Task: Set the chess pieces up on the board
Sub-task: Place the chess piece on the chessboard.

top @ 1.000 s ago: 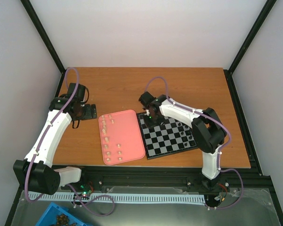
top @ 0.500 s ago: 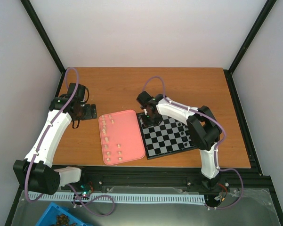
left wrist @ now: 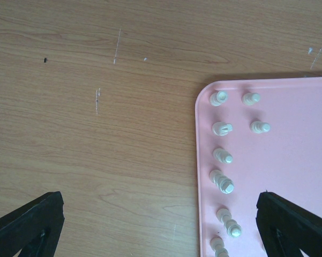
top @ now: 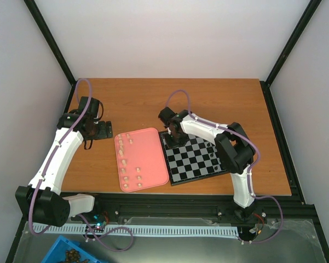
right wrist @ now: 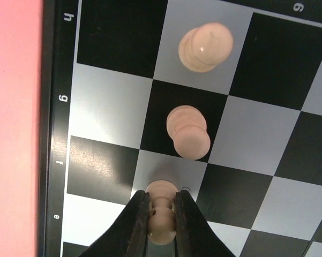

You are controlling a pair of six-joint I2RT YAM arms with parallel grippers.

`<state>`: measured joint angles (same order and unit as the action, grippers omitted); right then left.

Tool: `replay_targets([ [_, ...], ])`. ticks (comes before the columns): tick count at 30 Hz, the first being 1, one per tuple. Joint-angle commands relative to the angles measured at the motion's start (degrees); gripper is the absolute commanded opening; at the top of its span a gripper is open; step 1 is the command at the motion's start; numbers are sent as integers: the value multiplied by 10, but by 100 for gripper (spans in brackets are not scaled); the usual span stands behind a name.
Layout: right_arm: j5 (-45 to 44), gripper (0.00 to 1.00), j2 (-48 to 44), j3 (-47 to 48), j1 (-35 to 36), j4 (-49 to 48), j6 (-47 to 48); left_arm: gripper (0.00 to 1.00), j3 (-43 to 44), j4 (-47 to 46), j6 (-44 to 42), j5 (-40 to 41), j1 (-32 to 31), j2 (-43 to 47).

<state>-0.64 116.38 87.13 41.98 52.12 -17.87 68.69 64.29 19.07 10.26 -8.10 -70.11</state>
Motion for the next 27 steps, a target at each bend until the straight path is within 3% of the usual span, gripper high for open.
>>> replay_targets([
  [1,-13,6,9,16,-3,6,2,100,5,-4,-1,-2,1,7],
  [5,-14,23,5,13,-3,7,5,100,5,-4,-1,-2,1,7],
  [18,-9,57,-57,39,10,41,27,100,10,-1,-1,-6,1,3],
  [27,16,60,-44,160,45,66,32,100,13,0,2,-9,2,1],
])
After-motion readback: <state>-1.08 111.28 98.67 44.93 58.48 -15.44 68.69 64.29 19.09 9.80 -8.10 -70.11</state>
